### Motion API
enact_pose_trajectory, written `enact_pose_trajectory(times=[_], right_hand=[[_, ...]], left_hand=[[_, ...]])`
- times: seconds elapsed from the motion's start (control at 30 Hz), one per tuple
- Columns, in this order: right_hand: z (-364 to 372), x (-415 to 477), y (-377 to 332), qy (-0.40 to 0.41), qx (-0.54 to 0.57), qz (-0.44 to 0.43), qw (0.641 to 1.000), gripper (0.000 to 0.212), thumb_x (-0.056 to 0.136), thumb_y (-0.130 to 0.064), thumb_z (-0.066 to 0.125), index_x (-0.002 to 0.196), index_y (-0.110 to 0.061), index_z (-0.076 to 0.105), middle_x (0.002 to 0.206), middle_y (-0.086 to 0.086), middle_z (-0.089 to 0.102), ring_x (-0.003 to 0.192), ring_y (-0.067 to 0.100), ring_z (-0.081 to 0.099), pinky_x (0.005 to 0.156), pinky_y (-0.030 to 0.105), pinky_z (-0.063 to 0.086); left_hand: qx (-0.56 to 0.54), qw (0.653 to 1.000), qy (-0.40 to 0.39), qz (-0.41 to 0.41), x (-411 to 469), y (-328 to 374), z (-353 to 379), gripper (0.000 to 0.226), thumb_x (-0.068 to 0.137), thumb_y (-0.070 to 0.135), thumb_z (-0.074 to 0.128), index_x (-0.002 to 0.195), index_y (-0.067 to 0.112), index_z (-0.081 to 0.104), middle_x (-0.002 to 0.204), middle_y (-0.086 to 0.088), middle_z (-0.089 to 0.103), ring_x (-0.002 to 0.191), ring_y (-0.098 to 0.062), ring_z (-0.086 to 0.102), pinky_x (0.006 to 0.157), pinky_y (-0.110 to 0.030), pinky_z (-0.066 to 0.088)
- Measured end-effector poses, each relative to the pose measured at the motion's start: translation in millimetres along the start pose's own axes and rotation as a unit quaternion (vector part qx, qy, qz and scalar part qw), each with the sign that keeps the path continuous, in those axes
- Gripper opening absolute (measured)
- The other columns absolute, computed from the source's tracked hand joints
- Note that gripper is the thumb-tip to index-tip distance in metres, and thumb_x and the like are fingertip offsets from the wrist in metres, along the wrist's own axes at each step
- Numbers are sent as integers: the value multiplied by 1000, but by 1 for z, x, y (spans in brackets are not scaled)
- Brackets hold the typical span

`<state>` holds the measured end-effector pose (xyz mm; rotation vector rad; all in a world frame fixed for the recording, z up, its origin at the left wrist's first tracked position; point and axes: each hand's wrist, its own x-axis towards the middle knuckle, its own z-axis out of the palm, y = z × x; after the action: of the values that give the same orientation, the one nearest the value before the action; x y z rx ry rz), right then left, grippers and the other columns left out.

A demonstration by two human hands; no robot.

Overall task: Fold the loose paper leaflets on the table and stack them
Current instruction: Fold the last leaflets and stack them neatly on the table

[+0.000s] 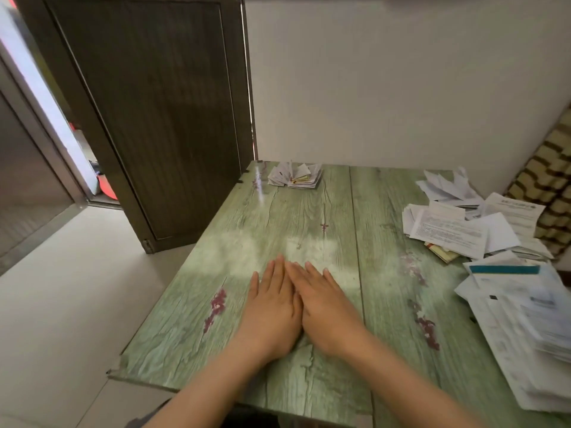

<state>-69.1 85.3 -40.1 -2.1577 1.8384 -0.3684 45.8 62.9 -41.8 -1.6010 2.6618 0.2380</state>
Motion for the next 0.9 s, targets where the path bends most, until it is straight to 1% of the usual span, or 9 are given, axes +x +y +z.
enact_pose_trajectory(times=[0.13,0.33,0.43,0.53,0.6,0.67,0.73,0.8,0.9], right_hand=[[-3,-7,-4,4,-20,36,999,60,98,-11,27,152,-15,1,160,-3,-3,145,10,-12,117,28,-12],[-4,-18,-11,44,-48,147,987,59,99,-15,27,152,-11,0,159,9,-10,146,22,-13,118,38,-12],[-8,-28,-1,65,-52,203,976,59,99,-13,27,151,-10,-1,159,11,-11,146,24,-11,118,36,-11],[-13,-33,-4,138,14,238,961,58,98,-7,31,150,-7,6,159,10,-3,147,20,-5,118,30,-8],[-16,-25,-20,237,42,206,948,56,94,2,31,149,-6,18,159,9,10,147,19,5,116,24,-7],[-15,-14,-36,277,22,97,956,49,94,-4,27,143,-3,35,153,11,28,144,21,22,114,26,-2],[-8,-6,-45,187,16,9,982,52,99,-23,19,146,-5,32,155,9,26,144,18,20,113,24,-6],[1,-5,-43,19,23,28,999,56,102,-41,14,151,-14,13,160,2,9,146,10,2,111,20,-14],[6,-7,-31,-23,-1,49,999,86,81,-68,-8,151,-20,-1,160,-3,-4,144,5,-11,112,24,-16]], left_hand=[[-61,997,9,-40,-14,-8,4,57,101,40,5,145,16,-22,153,0,-29,140,-11,-25,113,-32,-18],[-64,997,-7,-51,-19,-12,-1,59,101,42,7,149,16,-15,156,-1,-21,143,-12,-20,113,-34,-17],[-65,996,-16,-54,-20,-9,-3,59,101,42,7,149,14,-14,156,-3,-21,143,-15,-20,115,-37,-15],[-69,996,-27,-56,-21,-6,-4,59,101,42,7,149,15,-13,156,-3,-21,143,-16,-20,116,-40,-14],[-71,995,-27,-57,-19,-8,-5,60,101,43,7,150,15,-12,156,-4,-20,143,-17,-19,116,-41,-14],[-57,997,-29,-51,-18,-9,-4,61,101,42,11,150,14,-13,156,-5,-21,143,-18,-20,116,-42,-14],[-13,999,-36,-35,-19,-11,-4,68,100,41,21,148,16,-19,155,-6,-24,143,-20,-22,116,-44,-14],[21,999,-39,-26,-19,-11,-4,73,98,40,27,146,18,-24,154,-7,-28,142,-21,-25,115,-45,-15],[14,998,-48,-27,-18,-10,-3,74,98,43,24,146,16,-25,153,-7,-30,141,-22,-26,113,-45,-17]])
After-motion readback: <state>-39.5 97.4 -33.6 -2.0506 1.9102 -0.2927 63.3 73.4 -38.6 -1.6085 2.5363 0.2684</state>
